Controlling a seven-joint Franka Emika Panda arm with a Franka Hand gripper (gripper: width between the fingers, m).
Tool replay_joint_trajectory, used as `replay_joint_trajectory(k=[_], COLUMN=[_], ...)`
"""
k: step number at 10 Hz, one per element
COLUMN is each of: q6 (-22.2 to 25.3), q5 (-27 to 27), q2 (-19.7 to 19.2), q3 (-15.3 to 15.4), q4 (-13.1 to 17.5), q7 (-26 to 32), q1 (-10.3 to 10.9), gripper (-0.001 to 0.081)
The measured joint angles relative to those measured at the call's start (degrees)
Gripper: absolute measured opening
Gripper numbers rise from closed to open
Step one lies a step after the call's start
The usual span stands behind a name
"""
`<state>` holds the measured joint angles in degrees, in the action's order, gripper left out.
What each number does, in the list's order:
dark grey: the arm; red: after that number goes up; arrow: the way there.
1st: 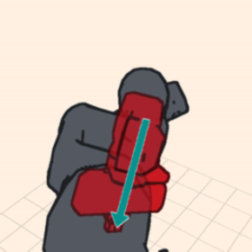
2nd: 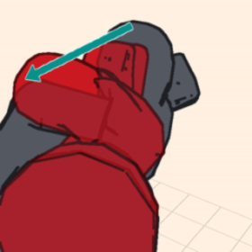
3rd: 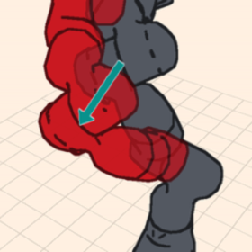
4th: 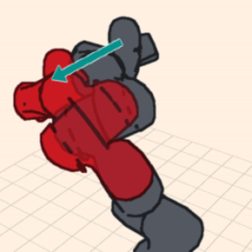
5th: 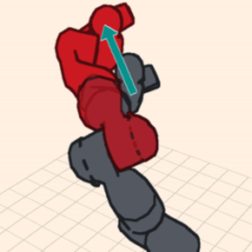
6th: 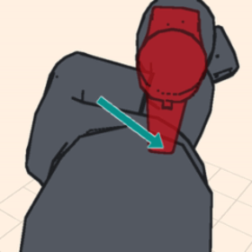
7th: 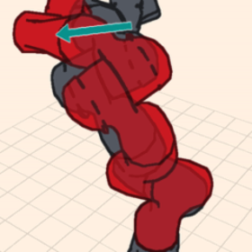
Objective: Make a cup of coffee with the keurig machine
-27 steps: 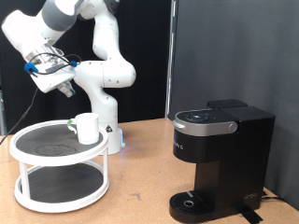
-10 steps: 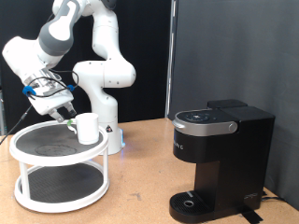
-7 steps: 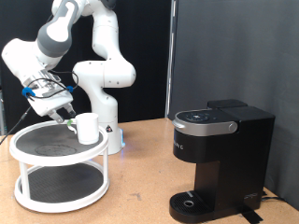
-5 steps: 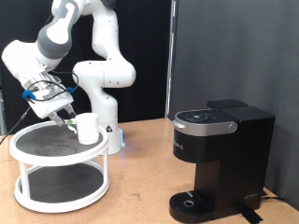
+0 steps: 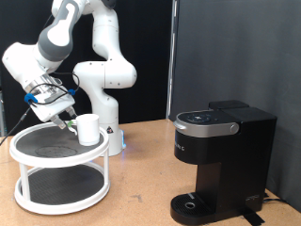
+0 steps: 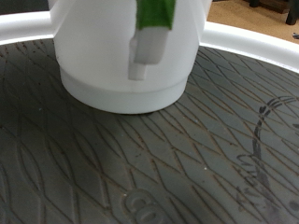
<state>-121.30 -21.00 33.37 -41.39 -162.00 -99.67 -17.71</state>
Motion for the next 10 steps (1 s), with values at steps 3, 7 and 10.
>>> replay_joint_trajectory(k=[3,7,10], q6=[0.0,0.0,0.0], q5=[0.0,0.0,0.0], q2=[0.0,0.0,-0.1], q3=[0.0,0.0,0.0], q4=[0.0,0.0,0.0], q7=[0.0,0.0,0.0], q1=[0.0,0.0,0.0], gripper=[0.0662,0.0236,0.007])
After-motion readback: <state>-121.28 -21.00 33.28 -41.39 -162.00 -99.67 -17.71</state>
